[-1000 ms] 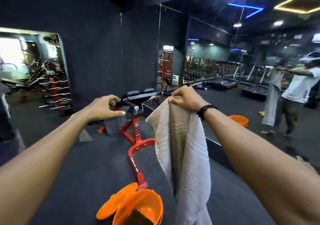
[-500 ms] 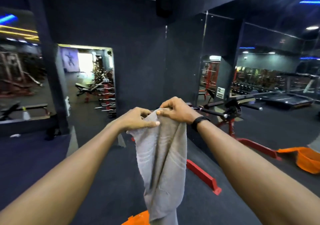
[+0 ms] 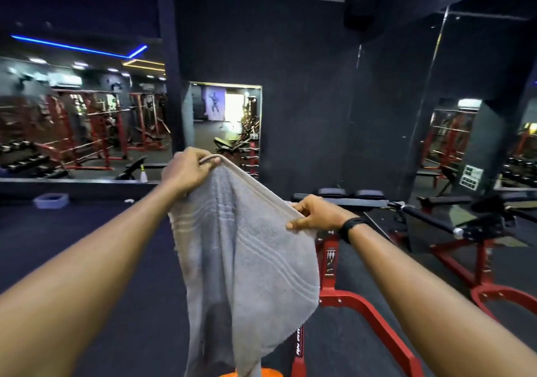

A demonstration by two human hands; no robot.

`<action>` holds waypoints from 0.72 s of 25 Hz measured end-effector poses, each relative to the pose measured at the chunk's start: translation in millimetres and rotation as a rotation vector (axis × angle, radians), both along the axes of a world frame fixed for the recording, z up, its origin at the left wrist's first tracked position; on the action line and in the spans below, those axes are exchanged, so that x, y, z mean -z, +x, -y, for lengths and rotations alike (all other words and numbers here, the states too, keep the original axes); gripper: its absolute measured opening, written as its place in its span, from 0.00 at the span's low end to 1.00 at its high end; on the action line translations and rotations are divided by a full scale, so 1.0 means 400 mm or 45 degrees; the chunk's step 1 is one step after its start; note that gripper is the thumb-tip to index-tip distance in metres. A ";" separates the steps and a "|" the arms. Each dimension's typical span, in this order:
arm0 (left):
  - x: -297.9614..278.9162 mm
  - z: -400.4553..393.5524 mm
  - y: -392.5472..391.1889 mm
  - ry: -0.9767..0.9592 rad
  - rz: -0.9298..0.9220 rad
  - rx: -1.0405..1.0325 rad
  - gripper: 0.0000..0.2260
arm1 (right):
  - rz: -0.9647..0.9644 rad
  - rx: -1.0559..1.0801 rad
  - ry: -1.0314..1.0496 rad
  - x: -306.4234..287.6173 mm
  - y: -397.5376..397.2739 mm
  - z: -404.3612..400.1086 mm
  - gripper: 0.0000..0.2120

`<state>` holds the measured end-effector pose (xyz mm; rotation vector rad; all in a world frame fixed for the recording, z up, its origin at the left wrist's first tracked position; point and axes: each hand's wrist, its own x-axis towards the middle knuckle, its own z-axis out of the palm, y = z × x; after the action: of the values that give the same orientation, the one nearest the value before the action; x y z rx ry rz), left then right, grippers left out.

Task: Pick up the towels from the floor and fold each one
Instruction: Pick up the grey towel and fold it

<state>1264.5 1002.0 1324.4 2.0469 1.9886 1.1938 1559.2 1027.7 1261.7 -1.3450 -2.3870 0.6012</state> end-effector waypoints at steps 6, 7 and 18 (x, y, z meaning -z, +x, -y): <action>-0.025 0.011 -0.089 0.065 0.191 -0.122 0.12 | 0.368 0.265 0.102 0.033 0.015 -0.075 0.19; -0.032 0.012 -0.101 0.040 0.202 -0.111 0.12 | 0.254 0.289 0.111 0.033 0.010 -0.080 0.20; 0.046 -0.001 0.057 -0.540 1.170 0.063 0.10 | -1.063 0.300 -0.415 -0.056 -0.253 -0.028 0.20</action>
<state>1287.5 1002.2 1306.1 1.0377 1.5198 1.2313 1458.1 1038.7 1284.3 -1.1425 -1.4824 1.2236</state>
